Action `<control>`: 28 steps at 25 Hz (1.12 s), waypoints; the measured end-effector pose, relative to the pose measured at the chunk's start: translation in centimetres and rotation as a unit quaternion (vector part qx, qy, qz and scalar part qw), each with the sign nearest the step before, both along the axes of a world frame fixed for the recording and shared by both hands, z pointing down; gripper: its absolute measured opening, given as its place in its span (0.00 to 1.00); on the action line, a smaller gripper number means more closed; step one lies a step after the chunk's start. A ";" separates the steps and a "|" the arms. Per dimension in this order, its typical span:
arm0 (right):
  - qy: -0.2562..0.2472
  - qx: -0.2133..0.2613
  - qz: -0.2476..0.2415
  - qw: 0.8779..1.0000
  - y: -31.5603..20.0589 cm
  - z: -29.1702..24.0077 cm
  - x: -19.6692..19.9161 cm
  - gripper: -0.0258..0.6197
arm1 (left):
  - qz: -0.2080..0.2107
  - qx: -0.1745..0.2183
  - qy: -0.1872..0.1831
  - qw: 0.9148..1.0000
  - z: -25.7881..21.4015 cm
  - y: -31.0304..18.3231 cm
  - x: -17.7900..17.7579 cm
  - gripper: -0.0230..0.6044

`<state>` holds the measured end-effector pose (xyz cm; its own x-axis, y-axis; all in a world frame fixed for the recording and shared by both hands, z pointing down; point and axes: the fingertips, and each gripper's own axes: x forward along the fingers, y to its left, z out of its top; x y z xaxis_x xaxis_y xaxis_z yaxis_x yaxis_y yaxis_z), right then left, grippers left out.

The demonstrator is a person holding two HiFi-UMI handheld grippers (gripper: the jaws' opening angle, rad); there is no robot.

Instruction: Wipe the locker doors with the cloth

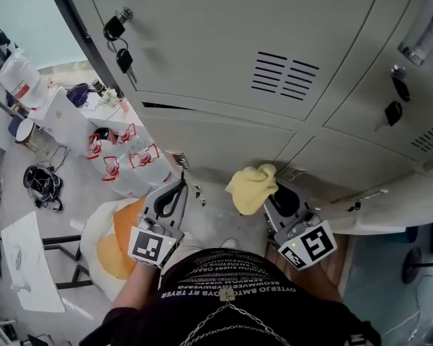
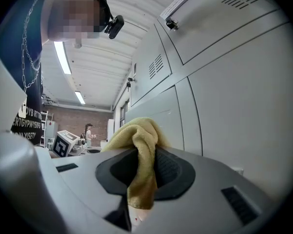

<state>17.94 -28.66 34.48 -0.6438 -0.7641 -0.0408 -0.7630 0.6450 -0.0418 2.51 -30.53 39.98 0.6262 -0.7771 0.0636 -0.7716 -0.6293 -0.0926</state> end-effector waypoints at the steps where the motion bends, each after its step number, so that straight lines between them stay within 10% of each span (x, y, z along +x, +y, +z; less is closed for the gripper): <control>1: 0.001 0.001 0.001 1.000 -0.1 -0.1 -0.1 0.14 | 0.001 -0.001 0.001 1.000 0.1 -0.2 -0.1 0.04; 28: 0.014 0.018 0.067 0.998 -3.8 -3.2 -8.2 0.14 | 0.121 0.012 0.004 0.993 -1.0 -6.4 -3.9 0.04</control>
<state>9.72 -32.46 31.30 -0.5377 -0.8415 -0.0523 -0.8427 0.5384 0.0019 -1.40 -36.98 38.97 0.7955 -0.6045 0.0417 -0.5982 -0.7944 -0.1049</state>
